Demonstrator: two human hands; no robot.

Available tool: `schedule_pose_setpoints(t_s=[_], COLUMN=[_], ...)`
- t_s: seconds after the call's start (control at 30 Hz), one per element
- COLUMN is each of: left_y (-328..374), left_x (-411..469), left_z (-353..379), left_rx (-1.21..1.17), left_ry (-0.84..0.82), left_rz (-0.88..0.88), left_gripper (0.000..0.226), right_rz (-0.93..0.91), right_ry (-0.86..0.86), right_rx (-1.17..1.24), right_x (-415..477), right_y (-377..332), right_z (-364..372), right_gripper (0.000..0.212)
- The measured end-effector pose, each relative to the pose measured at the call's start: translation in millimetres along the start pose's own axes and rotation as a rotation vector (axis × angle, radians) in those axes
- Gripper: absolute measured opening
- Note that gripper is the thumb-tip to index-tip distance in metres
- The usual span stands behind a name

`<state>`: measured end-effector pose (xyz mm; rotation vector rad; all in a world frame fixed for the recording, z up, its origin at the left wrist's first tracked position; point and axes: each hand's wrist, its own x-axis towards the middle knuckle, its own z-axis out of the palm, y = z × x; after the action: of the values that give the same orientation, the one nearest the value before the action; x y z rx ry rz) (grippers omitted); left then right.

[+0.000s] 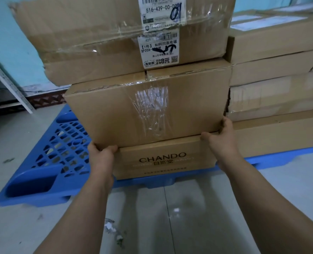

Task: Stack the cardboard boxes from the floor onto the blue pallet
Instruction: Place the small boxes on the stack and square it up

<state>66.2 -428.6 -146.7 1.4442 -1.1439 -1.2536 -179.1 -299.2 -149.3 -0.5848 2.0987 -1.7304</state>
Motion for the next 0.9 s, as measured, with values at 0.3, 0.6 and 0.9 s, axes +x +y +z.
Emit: schedule_pose_setpoints(t_s=[0.3,0.6,0.9], left_y=[-1,1,37], left_x=[-16,-30,-41], left_z=[0,7,18], left_rx=[0.078,0.112,-0.073], left_ry=[0.053,0.109,0.174], left_rz=[0.053,0.098,0.134], left_gripper=[0.056,0.055,0.063], right_rz=[-0.017,0.004,-0.09], right_ry=[0.129,0.155,0.333], right_rx=[-0.005,0.02,-0.008], right_x=[-8,-14,-33], right_y=[1,-1,-53], right_z=[-1,-2,4], right_gripper=[0.059,0.056,0.063])
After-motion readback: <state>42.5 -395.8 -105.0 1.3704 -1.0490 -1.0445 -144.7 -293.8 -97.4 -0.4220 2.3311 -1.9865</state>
